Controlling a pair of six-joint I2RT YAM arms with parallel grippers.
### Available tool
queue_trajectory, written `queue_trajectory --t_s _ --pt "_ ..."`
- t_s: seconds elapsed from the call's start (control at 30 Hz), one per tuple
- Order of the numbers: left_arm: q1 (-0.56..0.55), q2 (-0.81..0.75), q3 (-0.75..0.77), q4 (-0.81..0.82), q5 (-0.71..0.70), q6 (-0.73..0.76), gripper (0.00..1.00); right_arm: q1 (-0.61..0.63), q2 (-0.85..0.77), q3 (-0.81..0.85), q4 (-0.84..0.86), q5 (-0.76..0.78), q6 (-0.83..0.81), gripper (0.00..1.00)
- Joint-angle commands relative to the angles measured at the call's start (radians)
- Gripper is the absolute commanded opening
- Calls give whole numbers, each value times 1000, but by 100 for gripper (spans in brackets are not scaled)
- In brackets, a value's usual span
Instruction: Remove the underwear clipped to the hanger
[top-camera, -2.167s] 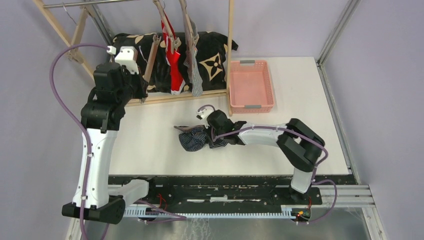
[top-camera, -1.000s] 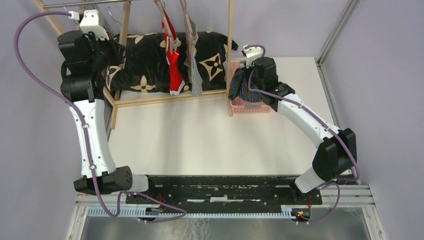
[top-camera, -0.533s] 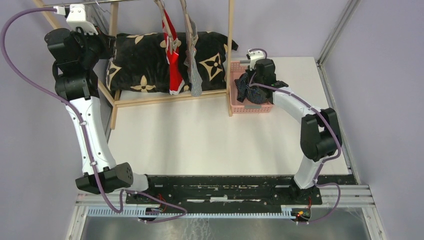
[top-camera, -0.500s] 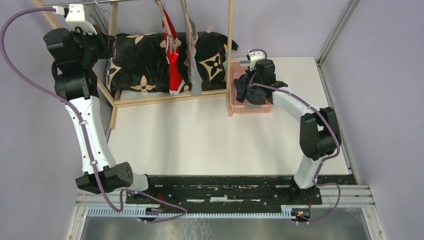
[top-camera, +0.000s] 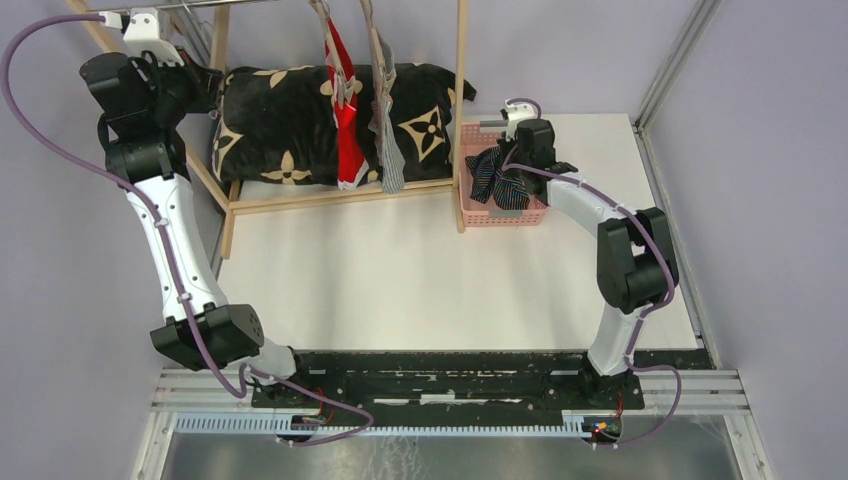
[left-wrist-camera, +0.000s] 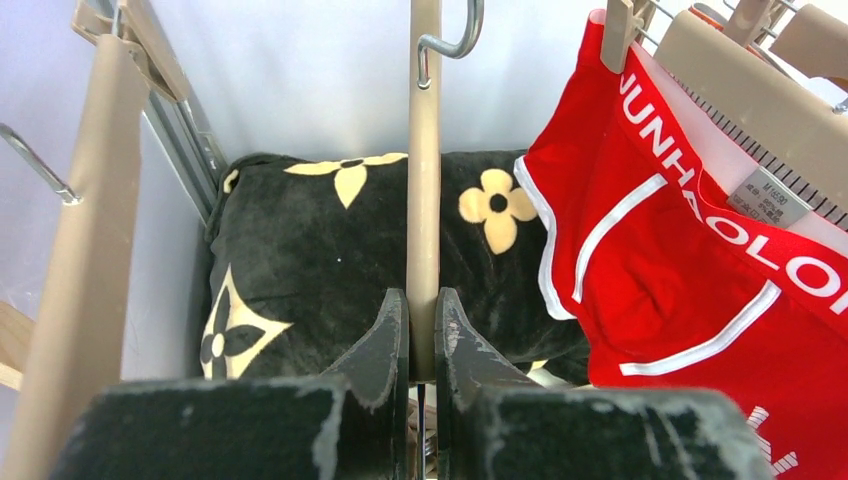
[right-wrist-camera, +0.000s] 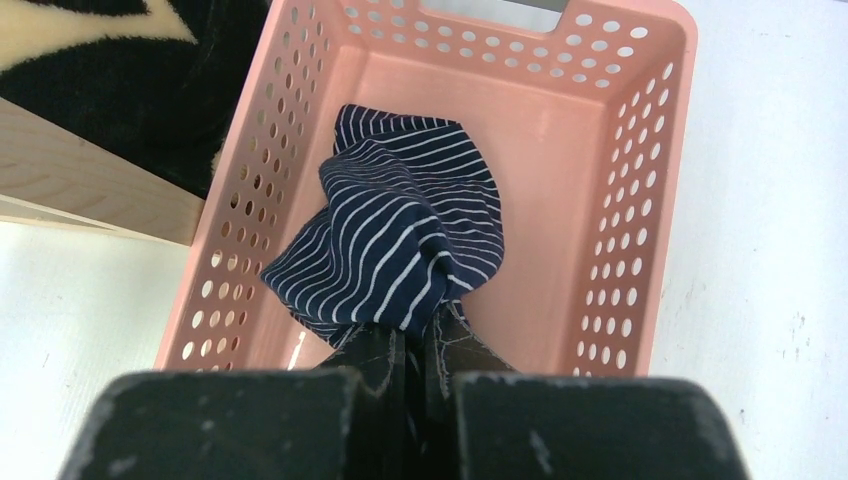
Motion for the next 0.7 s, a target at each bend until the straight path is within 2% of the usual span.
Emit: queue_trajectory --t_s 0.0,0.2,0.33,0.43,0.57,0.67 --pt "30 17 34 123 62 -60 3 -5 0 29 60 -21 16 0" --pt "78 112 120 134 159 -135 3 -6 1 26 56 -27 14 1" --pt "85 142 124 123 161 -154 3 -8 2 23 57 -10 14 1" --pt "85 131 97 113 143 -171 8 -14 13 28 51 0 24 1" --pt "85 98 49 112 111 -186 19 -24 48 48 24 1 51 0" --pt "85 71 30 113 114 -203 35 -29 54 37 31 -3 67 0"
